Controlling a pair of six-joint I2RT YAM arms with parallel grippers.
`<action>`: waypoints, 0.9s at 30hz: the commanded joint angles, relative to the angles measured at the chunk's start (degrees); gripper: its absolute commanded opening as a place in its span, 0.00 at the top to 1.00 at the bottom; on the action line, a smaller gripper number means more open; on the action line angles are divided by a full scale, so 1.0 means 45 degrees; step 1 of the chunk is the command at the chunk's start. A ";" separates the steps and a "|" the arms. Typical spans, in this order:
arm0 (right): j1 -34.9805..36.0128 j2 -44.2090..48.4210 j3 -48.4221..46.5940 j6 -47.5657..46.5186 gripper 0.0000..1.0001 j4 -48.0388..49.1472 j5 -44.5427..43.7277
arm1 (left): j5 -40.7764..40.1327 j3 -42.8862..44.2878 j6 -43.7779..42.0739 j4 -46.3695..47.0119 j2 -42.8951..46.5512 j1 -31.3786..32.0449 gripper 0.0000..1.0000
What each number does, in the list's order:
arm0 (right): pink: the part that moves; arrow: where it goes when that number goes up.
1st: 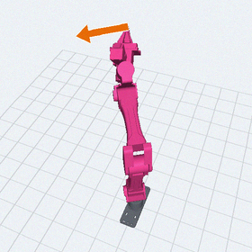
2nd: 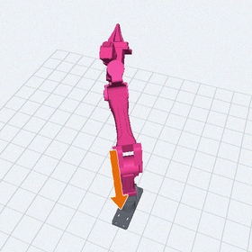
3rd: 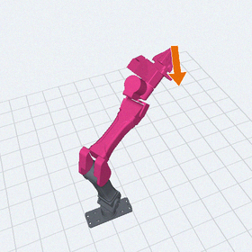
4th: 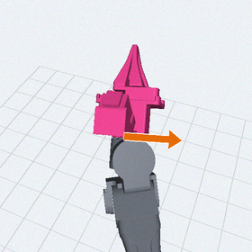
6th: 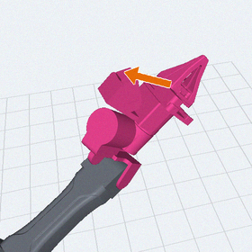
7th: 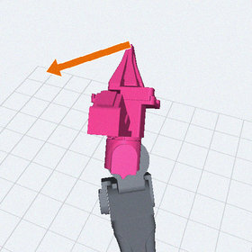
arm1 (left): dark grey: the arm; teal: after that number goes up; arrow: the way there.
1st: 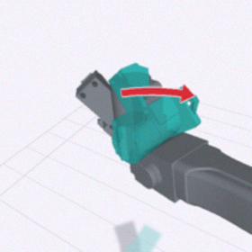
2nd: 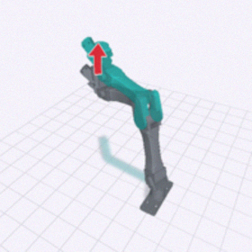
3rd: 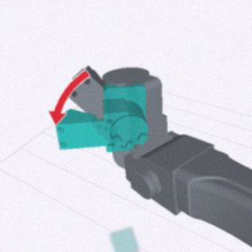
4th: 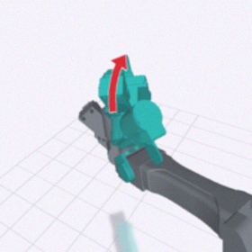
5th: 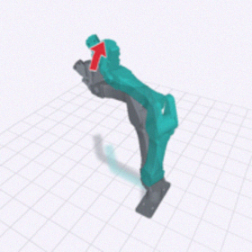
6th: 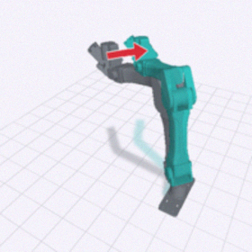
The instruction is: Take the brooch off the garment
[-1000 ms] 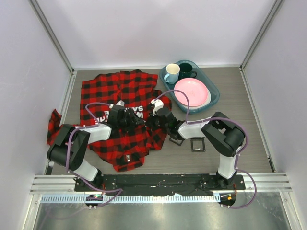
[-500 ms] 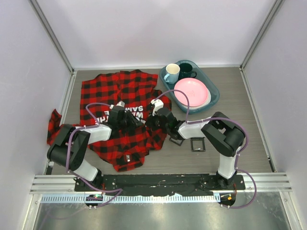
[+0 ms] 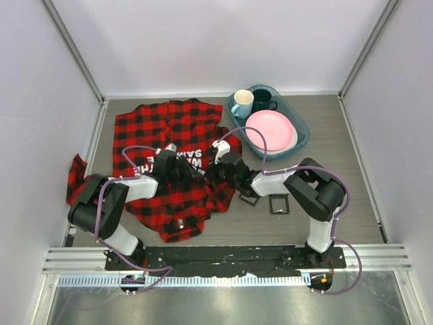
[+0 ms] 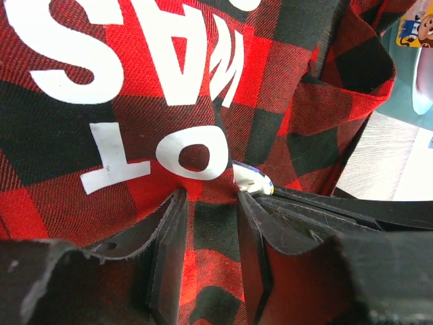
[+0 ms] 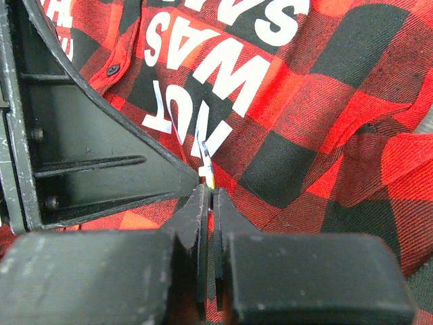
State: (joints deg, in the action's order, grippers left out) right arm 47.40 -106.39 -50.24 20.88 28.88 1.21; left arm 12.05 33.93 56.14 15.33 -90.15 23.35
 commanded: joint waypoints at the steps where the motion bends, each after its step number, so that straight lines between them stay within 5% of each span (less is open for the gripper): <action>1: 0.0053 0.0380 -0.0320 -0.0188 0.99 -0.0051 0.0277 | 0.0056 0.0408 -0.0132 0.0577 -0.0103 0.0025 0.61; 27: 0.0542 -0.0010 -0.0789 -0.0793 0.99 -0.0422 0.0688 | -0.0842 0.1444 0.0337 -0.1161 -0.0749 0.0025 0.73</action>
State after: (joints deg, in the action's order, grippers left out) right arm 47.55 -106.41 -51.70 17.65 26.87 0.84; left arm 12.88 39.38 56.95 9.98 -93.17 23.35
